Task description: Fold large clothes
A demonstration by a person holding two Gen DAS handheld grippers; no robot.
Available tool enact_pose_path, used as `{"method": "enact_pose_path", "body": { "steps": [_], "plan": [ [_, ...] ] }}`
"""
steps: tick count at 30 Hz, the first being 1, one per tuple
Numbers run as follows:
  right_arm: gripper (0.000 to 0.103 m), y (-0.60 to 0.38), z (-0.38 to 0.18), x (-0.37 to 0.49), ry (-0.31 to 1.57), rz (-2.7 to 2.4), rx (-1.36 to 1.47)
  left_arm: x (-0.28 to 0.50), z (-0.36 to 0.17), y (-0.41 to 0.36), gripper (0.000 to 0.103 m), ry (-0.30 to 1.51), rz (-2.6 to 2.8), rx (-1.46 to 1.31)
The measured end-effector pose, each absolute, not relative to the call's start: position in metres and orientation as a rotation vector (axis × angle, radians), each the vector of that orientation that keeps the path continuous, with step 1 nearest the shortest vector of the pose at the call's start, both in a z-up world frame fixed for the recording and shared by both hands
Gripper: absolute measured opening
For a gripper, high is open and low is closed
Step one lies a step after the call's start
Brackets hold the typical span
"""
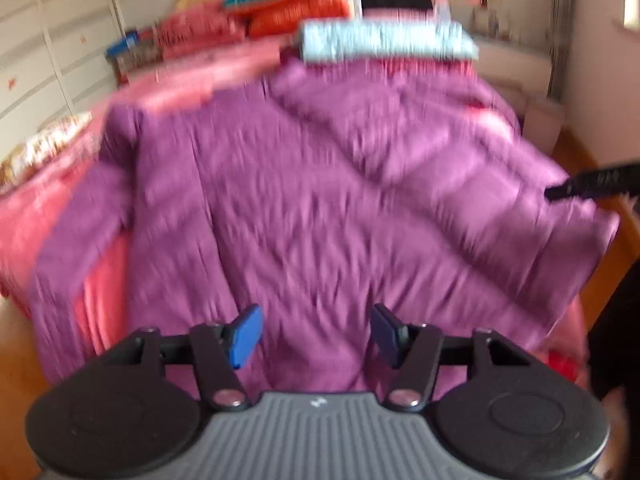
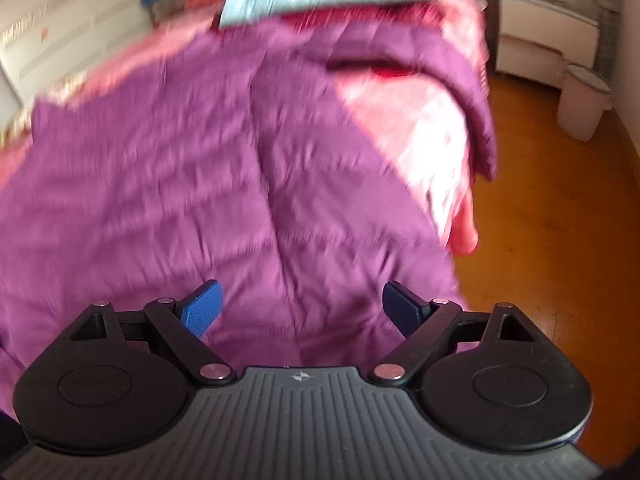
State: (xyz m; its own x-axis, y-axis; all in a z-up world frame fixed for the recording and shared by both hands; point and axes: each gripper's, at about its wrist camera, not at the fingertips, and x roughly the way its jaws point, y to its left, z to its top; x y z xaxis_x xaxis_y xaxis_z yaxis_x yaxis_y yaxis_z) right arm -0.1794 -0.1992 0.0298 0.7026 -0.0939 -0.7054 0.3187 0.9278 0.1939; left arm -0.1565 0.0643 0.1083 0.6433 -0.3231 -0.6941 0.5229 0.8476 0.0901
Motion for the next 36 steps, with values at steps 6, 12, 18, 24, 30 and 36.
{"method": "enact_pose_path", "body": {
  "steps": [6, 12, 18, 24, 30, 36],
  "plan": [
    [0.103, -0.225, 0.081, -0.191, 0.531, -0.293, 0.415, -0.147, 0.186, 0.055, 0.072, 0.532, -0.525, 0.179],
    [0.103, -0.235, 0.109, -0.168, 0.355, -0.280, 0.441, -0.113, 0.227, 0.020, 0.080, 0.387, -0.518, 0.173],
    [0.103, -0.238, 0.103, -0.122, 0.293, -0.268, 0.400, -0.048, 0.207, 0.001, 0.084, 0.302, -0.382, 0.168],
    [0.103, -0.231, 0.078, -0.072, 0.297, -0.260, 0.280, 0.017, 0.148, -0.012, 0.084, 0.343, -0.270, 0.208],
    [0.103, -0.227, 0.053, -0.019, 0.386, -0.207, 0.238, 0.061, 0.091, -0.014, 0.086, 0.407, -0.185, 0.195],
    [0.103, -0.213, 0.030, 0.020, 0.501, -0.161, 0.192, 0.082, 0.048, -0.013, 0.092, 0.483, -0.149, 0.179]
  ]
}}
